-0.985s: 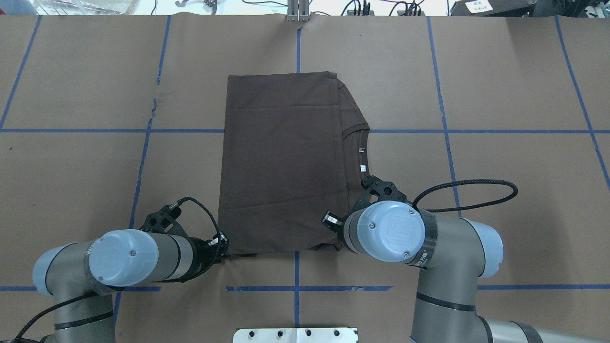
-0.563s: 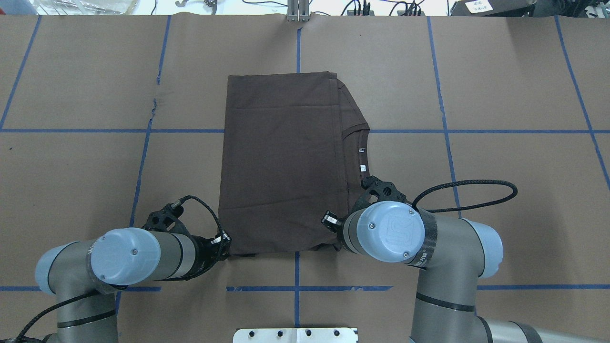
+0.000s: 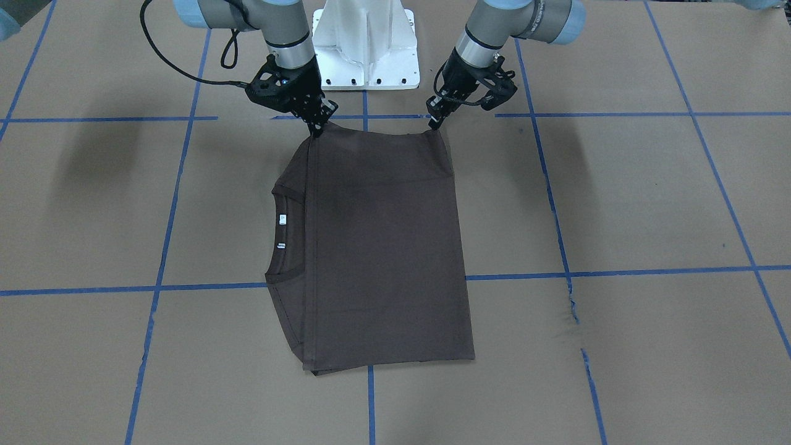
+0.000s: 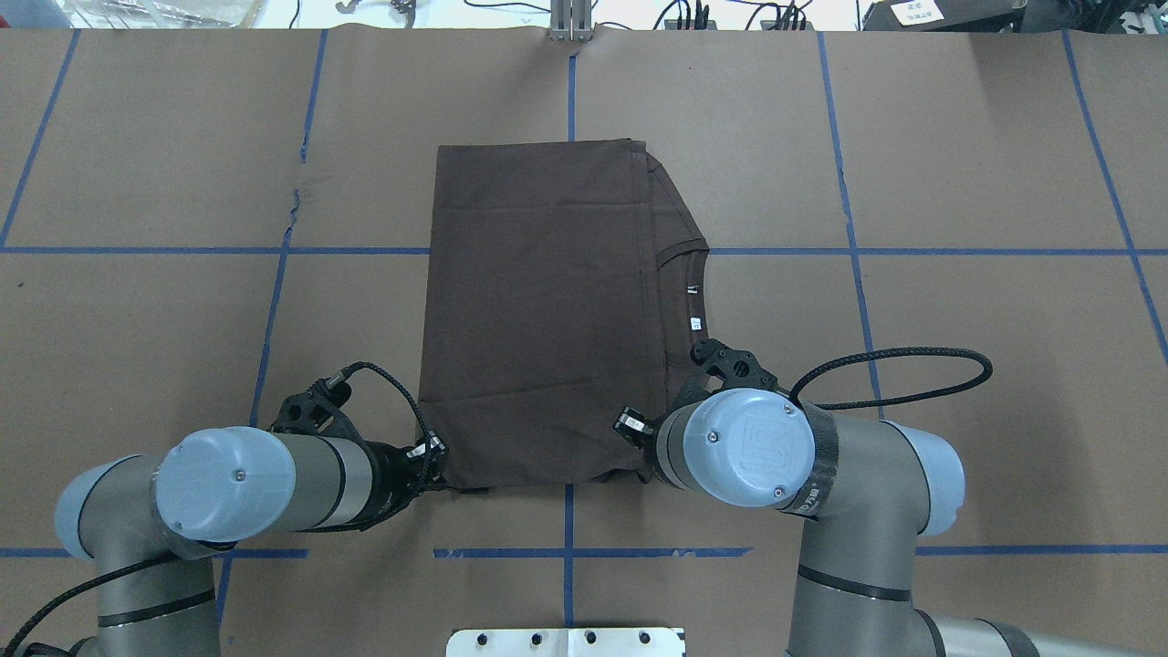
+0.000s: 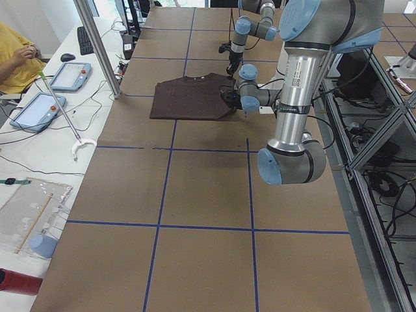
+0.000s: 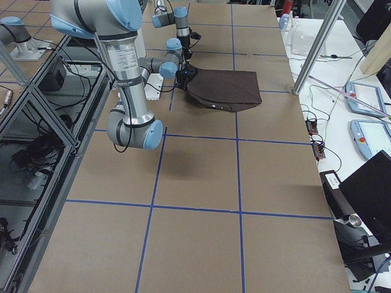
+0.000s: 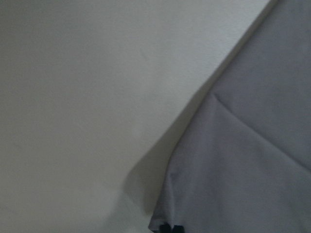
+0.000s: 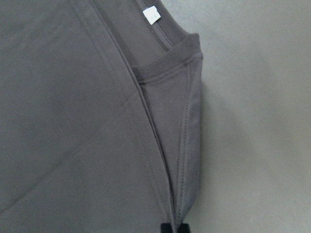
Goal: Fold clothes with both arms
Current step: 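Lift the near edge with both grippers and fold it away from the robot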
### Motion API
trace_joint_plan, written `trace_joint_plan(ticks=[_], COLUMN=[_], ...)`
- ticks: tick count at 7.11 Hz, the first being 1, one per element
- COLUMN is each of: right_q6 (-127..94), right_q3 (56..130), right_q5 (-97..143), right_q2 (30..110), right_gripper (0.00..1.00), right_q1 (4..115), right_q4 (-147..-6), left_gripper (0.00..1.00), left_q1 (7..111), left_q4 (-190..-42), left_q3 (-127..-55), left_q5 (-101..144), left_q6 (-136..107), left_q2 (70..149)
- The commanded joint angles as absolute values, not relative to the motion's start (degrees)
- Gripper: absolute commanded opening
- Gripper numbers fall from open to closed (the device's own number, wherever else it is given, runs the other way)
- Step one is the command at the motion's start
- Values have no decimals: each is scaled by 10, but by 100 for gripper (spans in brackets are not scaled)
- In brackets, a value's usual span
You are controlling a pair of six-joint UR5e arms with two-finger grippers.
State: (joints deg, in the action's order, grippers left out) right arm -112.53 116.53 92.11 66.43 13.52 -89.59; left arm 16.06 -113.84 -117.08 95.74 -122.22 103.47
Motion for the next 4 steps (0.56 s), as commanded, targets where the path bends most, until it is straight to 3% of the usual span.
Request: trace_joint_plan(ticks=[1, 4], right_q6=[-1159, -1109], right_q3=[1253, 1243], right_q5=[907, 922], right_q2=[672, 655], right_gripper=[0, 0], right_q1=[98, 184], right_q4=[-989, -991], left_gripper=[0, 0], left_q1=[154, 228], left_q4=[-1057, -1045], left_q3=[-1263, -1226], left_q5=[961, 965], left_q6=[-1241, -1210], left_q2=[1034, 1121])
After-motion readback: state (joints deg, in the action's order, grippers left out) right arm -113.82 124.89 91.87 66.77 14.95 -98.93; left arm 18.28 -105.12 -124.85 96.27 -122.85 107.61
